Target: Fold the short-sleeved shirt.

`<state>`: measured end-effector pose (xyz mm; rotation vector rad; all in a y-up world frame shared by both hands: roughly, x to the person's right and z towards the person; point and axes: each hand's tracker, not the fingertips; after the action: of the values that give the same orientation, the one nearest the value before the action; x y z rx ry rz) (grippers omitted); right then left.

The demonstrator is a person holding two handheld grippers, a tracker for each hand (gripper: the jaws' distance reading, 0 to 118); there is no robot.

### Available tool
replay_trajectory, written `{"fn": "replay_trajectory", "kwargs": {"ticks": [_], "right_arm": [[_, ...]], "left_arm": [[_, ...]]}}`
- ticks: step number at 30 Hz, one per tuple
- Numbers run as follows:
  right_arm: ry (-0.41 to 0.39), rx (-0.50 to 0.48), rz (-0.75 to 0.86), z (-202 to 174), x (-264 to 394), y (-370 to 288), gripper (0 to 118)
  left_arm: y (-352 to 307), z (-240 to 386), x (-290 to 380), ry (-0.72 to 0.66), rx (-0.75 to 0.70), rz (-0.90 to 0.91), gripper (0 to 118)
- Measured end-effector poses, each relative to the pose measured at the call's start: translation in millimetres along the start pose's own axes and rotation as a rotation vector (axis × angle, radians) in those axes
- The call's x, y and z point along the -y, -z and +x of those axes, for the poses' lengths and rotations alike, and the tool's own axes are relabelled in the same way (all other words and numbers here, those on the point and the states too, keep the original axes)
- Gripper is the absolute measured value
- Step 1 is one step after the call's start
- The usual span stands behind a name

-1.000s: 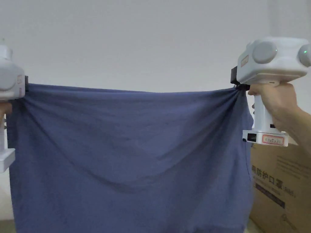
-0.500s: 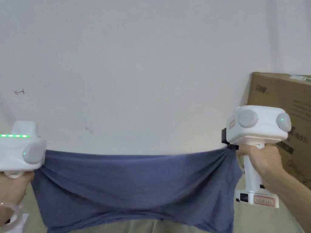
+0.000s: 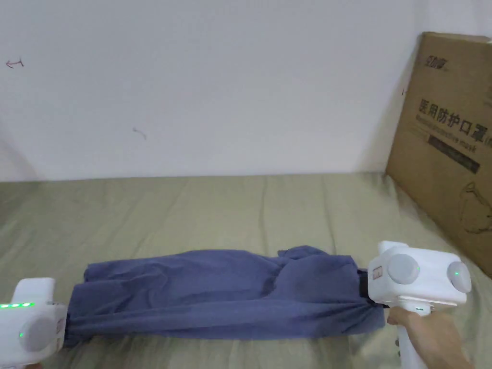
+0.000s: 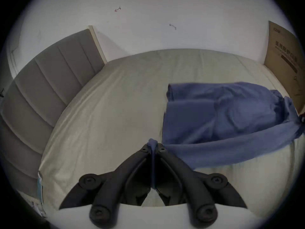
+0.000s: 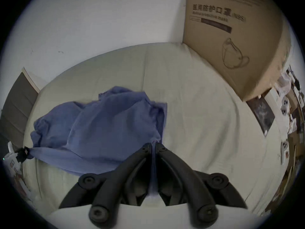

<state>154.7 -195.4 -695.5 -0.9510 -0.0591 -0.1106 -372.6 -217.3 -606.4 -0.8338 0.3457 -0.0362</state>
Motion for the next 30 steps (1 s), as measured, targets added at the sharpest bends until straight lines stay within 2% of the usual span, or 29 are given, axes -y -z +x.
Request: {"fn": "replay_trajectory", "kwargs": {"ticks": [2, 5, 6, 8, 11, 12, 17, 21, 23, 30], "right_arm": [[0.007, -0.011, -0.006, 6.3, 22.4, -16.9, 3], [-0.025, -0.016, -0.010, 12.1, 63.0, -49.4, 3], [-0.010, -0.037, -0.007, 17.3, 76.8, -61.1, 3], [0.094, -0.099, -0.008, 26.8, 111.4, -86.5, 3], [0.046, -0.083, -0.017, 35.0, 163.9, -126.3, 3], [0.007, -0.061, -0.035, 38.3, 180.5, -136.1, 3], [0.048, -0.083, -0.059, 64.5, 266.2, -180.6, 3], [0.009, -0.075, -0.101, 74.8, 320.2, -212.0, 3], [-0.009, -0.070, -0.105, 79.6, 337.1, -219.5, 3], [0.009, -0.074, -0.111, 90.4, 364.0, -231.3, 3]], "left_arm": [[-20.8, -13.1, 17.9, -0.039, 0.033, 0.001, 2], [-60.1, -30.7, 46.9, -0.056, 0.076, 0.009, 2], [-76.2, -35.0, 57.9, -0.044, 0.080, 0.014, 2], [-106.7, -41.7, 80.5, -0.007, 0.060, 0.027, 2], [-153.4, -57.3, 122.4, 0.080, 0.041, 0.050, 2], [-168.9, -63.5, 136.4, 0.083, 0.037, 0.048, 2], [-228.6, -93.8, 204.9, 0.044, 0.051, 0.047, 2], [-264.8, -104.5, 255.6, 0.030, 0.049, 0.045, 2], [-277.2, -107.4, 276.7, 0.050, 0.054, 0.040, 2], [-294.8, -120.0, 314.2, 0.007, 0.084, 0.023, 2]]}}
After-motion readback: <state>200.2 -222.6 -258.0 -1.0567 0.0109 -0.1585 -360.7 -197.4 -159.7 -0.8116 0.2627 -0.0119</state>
